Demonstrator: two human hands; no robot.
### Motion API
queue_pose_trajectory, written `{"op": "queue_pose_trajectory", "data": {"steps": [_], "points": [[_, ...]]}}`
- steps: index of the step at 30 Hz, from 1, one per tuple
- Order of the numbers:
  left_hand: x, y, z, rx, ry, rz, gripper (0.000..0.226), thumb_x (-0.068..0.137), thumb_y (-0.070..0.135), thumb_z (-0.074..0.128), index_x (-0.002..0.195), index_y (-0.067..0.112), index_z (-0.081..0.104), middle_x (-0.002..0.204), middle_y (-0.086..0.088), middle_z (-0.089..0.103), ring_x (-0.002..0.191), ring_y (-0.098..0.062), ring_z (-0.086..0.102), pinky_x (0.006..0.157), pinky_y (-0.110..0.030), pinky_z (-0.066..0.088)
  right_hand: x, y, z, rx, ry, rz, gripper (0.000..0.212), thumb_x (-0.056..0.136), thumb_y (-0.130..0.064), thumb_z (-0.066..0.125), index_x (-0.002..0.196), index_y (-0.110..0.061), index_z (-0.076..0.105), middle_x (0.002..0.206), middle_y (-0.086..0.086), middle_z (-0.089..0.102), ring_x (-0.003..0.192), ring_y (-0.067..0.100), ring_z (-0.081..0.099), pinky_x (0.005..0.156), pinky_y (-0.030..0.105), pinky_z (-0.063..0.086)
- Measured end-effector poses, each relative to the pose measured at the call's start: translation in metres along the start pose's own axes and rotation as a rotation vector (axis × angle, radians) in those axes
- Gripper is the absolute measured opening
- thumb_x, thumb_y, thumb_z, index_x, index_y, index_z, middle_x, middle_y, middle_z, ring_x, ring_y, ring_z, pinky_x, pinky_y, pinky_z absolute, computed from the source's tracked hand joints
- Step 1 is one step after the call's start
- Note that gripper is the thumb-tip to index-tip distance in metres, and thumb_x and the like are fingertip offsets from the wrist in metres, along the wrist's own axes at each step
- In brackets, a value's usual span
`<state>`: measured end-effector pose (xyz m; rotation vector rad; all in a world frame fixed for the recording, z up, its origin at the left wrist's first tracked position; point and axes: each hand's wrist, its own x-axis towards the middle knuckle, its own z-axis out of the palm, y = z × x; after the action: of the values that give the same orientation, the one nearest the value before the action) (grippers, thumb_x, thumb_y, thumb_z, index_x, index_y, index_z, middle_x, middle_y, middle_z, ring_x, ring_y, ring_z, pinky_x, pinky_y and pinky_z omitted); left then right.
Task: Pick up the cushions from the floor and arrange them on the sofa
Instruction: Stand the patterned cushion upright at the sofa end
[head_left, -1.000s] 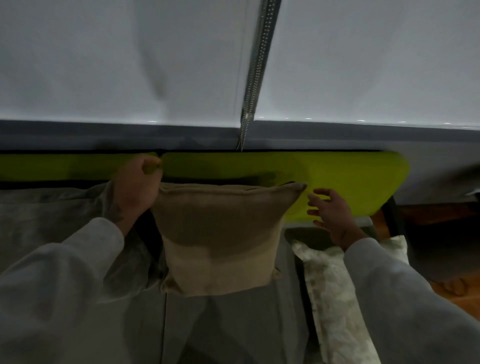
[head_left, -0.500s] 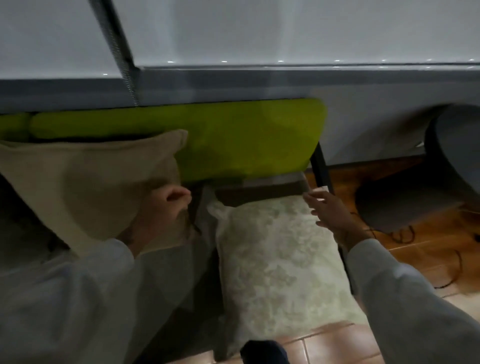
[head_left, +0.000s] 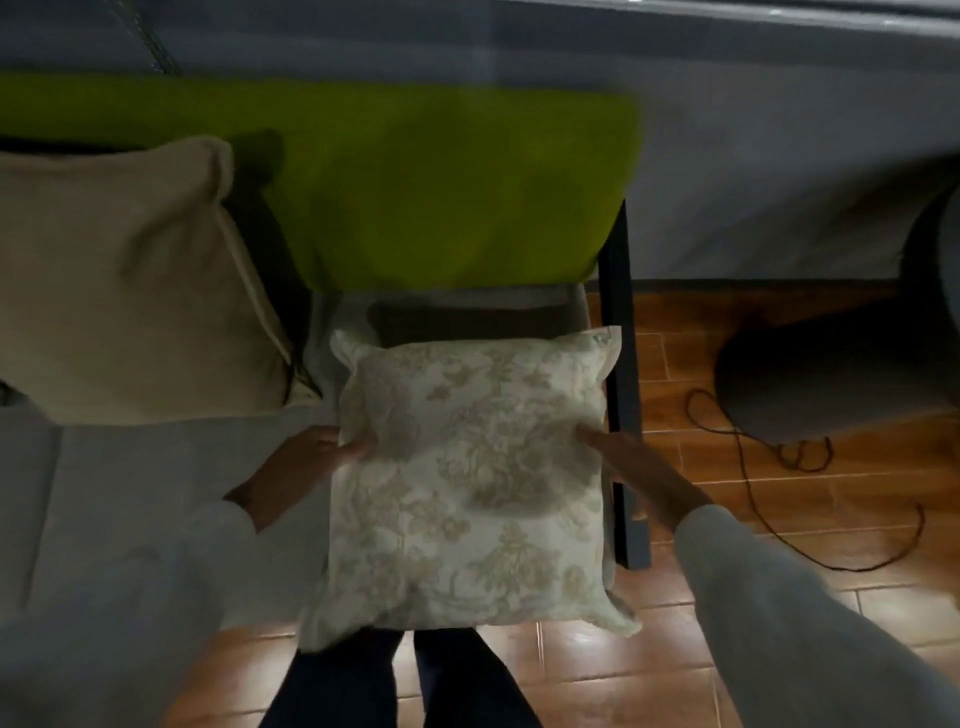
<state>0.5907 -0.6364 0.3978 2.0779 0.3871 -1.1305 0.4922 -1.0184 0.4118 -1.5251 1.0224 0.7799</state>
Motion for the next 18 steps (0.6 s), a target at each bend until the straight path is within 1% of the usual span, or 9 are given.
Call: {"op": "queue_pose_trajectory", "data": {"steps": [1,2,4,5,7,9,11,15,18], "points": [[0.006,-0.003,0.002,-0.042,-0.021,-0.015,0.070,0.067,0.077,0.071,0.115,0.026,0.063,0.114,0.008,0.067,0.103,-0.015,0.064,0.089,-0.033,0.052,0.005,0.000,0.001,0.034,-0.035,-0.005,0.059,0.074,-0.074,0.073,0.119,-0.035,0.066,0.106,-0.018,0.068,0.084,-0.001,0.074,0.062,0.022,0.057],[0.011,-0.006,0.004,-0.103,-0.030,-0.038,0.090,0.062,0.080,0.073,0.132,0.025,0.058,0.123,0.007,0.067,0.110,-0.016,0.065,0.095,-0.036,0.053,0.008,0.000,0.002,0.063,-0.058,-0.005,0.062,0.073,-0.072,0.075,0.122,-0.035,0.066,0.104,-0.020,0.070,0.074,-0.006,0.073,0.050,0.018,0.055],[0.017,-0.010,0.007,-0.243,-0.050,-0.076,0.110,0.057,0.079,0.079,0.147,0.025,0.043,0.127,0.009,0.064,0.111,-0.015,0.065,0.093,-0.038,0.054,0.017,0.001,0.004,0.106,-0.079,0.004,0.071,0.073,-0.068,0.078,0.131,-0.031,0.063,0.108,-0.015,0.074,0.075,0.000,0.075,0.047,0.023,0.056],[0.019,-0.012,0.008,-0.299,-0.071,-0.085,0.109,0.055,0.077,0.081,0.144,0.028,0.042,0.121,0.014,0.064,0.106,-0.011,0.065,0.085,-0.034,0.055,0.022,0.002,0.005,0.120,-0.088,0.016,0.073,0.072,-0.067,0.081,0.134,-0.031,0.062,0.109,-0.012,0.077,0.078,0.005,0.076,0.051,0.028,0.059],[0.021,-0.012,0.005,-0.352,-0.123,-0.073,0.084,0.055,0.076,0.083,0.125,0.038,0.056,0.115,0.017,0.070,0.102,-0.010,0.069,0.078,-0.032,0.054,0.029,0.002,0.005,0.166,-0.120,0.041,0.074,0.069,-0.061,0.087,0.132,-0.031,0.062,0.098,-0.011,0.082,0.076,0.012,0.079,0.049,0.036,0.060],[0.021,-0.012,0.003,-0.356,-0.173,-0.033,0.056,0.062,0.074,0.080,0.109,0.046,0.070,0.113,0.015,0.077,0.102,-0.014,0.074,0.080,-0.035,0.056,0.031,0.001,0.003,0.196,-0.142,0.048,0.073,0.067,-0.059,0.091,0.129,-0.031,0.065,0.095,-0.010,0.083,0.077,0.016,0.080,0.045,0.039,0.060],[0.019,-0.007,0.000,-0.383,-0.199,0.005,0.044,0.069,0.071,0.078,0.107,0.051,0.072,0.114,0.015,0.077,0.102,-0.011,0.074,0.086,-0.040,0.056,0.033,-0.005,0.000,0.191,-0.164,0.037,0.075,0.063,-0.060,0.094,0.127,-0.032,0.066,0.102,-0.005,0.083,0.086,0.023,0.081,0.053,0.046,0.063],[0.016,0.028,-0.018,-0.438,-0.155,0.078,0.064,0.062,0.062,0.088,0.117,0.033,0.073,0.116,0.008,0.078,0.106,-0.016,0.074,0.099,-0.046,0.054,0.036,-0.039,-0.011,0.196,-0.169,-0.056,0.081,0.055,-0.059,0.098,0.125,-0.031,0.070,0.112,0.002,0.081,0.096,0.028,0.080,0.071,0.057,0.064],[0.013,0.072,-0.047,-0.469,-0.080,0.197,0.081,0.052,0.051,0.095,0.125,0.028,0.068,0.115,0.006,0.078,0.102,-0.015,0.075,0.092,-0.040,0.059,0.033,-0.083,-0.022,0.198,-0.152,-0.163,0.083,0.054,-0.056,0.100,0.126,-0.034,0.068,0.121,0.002,0.079,0.105,0.032,0.077,0.084,0.066,0.060]]}}
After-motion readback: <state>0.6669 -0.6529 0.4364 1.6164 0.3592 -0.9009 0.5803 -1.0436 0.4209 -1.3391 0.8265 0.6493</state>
